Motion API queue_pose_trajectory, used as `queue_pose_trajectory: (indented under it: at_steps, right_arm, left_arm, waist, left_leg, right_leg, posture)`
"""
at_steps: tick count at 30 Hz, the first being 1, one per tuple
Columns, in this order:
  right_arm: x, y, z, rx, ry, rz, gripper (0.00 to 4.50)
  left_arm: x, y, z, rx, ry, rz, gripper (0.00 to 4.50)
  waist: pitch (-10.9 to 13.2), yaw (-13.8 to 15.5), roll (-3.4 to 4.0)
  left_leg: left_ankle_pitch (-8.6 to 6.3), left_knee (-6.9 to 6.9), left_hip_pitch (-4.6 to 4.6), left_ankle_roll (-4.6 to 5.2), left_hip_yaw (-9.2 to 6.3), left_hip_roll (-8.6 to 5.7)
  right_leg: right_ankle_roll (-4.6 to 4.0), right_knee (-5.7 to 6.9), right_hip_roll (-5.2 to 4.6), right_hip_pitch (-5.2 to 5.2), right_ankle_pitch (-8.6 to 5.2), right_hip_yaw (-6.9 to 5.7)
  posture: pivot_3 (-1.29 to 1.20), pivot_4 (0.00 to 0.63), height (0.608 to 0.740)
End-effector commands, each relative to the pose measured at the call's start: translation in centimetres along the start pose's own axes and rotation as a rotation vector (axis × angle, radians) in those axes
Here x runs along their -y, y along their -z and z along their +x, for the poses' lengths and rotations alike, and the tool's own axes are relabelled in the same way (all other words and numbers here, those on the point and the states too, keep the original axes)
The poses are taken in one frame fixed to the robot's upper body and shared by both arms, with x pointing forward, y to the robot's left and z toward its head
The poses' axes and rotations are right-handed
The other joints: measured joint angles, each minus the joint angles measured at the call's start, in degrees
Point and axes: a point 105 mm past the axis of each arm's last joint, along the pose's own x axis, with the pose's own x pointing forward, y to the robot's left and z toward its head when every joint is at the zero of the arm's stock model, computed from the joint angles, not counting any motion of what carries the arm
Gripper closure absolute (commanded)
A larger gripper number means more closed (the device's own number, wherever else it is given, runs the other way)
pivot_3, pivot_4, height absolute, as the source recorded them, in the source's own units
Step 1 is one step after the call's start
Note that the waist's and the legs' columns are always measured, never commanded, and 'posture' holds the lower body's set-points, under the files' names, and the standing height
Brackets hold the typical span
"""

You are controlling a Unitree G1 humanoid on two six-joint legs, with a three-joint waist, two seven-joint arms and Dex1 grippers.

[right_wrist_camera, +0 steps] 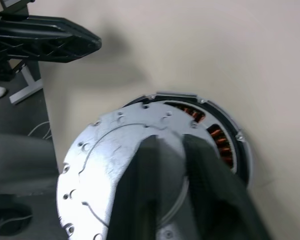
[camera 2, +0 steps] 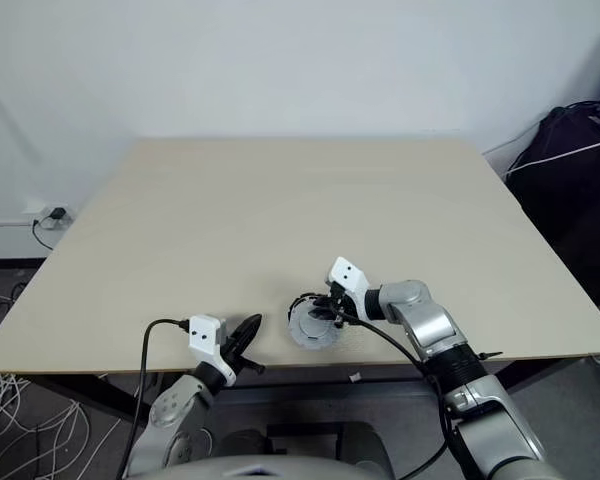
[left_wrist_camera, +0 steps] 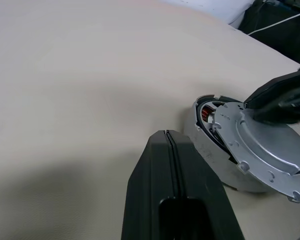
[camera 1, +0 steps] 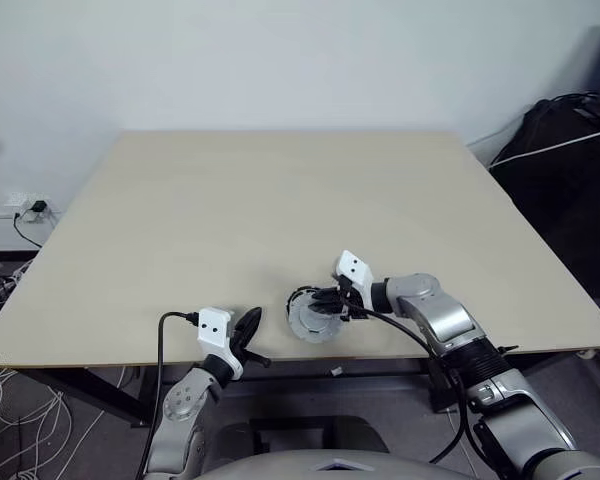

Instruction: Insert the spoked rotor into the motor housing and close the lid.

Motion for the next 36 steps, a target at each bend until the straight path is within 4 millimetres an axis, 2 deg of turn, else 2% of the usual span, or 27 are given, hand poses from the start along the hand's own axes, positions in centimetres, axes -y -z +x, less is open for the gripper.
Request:
queue_pose_trajectory:
  at_steps: [1, 8, 9, 13, 21, 36]
  right_arm:
    - [0.3, -1.2, -0.3, 0.040, 0.007, -0.031, 3.78]
    - [0.8, -2.1, -0.5, 0.092, 0.033, -0.030, 3.78]
    - [0.9, -2.3, -0.5, 0.102, 0.039, -0.027, 3.60]
    - [1.0, -2.4, -0.5, 0.100, 0.036, -0.015, 2.58]
    - [0.9, -2.3, -0.5, 0.088, 0.031, -0.022, 0.02]
    - [-0.3, -1.2, -0.9, 0.043, -0.015, -0.069, 0.02]
  left_arm:
    - [0.3, -1.6, 0.2, 0.062, 0.012, 0.016, 4.50]
    - [0.3, -1.6, 0.3, 0.060, 0.016, 0.014, 4.50]
    - [0.3, -1.6, 0.3, 0.060, 0.016, 0.014, 4.50]
    - [0.3, -1.6, 0.3, 0.060, 0.015, 0.012, 4.50]
    - [0.4, -1.7, 0.3, 0.063, 0.013, 0.009, 4.50]
    - [0.5, -2.0, 0.2, 0.064, 0.010, 0.004, 4.50]
  waist:
    - [0.00, 0.01, 0.00]
    - [0.00, 0.01, 0.00]
    - [0.00, 0.02, 0.00]
    - [0.00, 0.01, 0.00]
    - [0.00, 0.02, 0.01]
    - [0.00, 0.04, 0.01]
  left_leg:
    - [0.00, 0.00, 0.00, 0.00, 0.00, 0.00]
    - [0.00, 0.00, 0.00, 0.00, 0.01, 0.00]
    - [0.00, 0.00, 0.00, 0.00, 0.00, 0.00]
    - [0.00, 0.00, 0.00, 0.00, 0.01, 0.00]
    - [0.00, 0.00, 0.00, 0.00, 0.01, 0.00]
    - [0.00, 0.00, 0.00, 0.00, 0.01, 0.00]
  right_leg:
    - [0.00, 0.00, 0.00, 0.00, 0.00, 0.00]
    - [0.00, 0.00, 0.00, 0.00, 0.00, 0.01]
    - [0.00, 0.00, 0.00, 0.00, 0.00, 0.01]
    - [0.01, 0.01, 0.00, 0.00, 0.01, 0.01]
    - [0.01, 0.00, 0.00, -0.01, 0.01, 0.02]
    - [0.01, 0.00, 0.00, 0.00, 0.01, 0.02]
  posture:
    - [0.00, 0.000, 0.740]
    - [0.00, 0.000, 0.740]
    - [0.00, 0.000, 0.740]
    - [0.00, 0.000, 0.740]
    - [0.00, 0.000, 0.740]
    - [0.00, 0.000, 0.740]
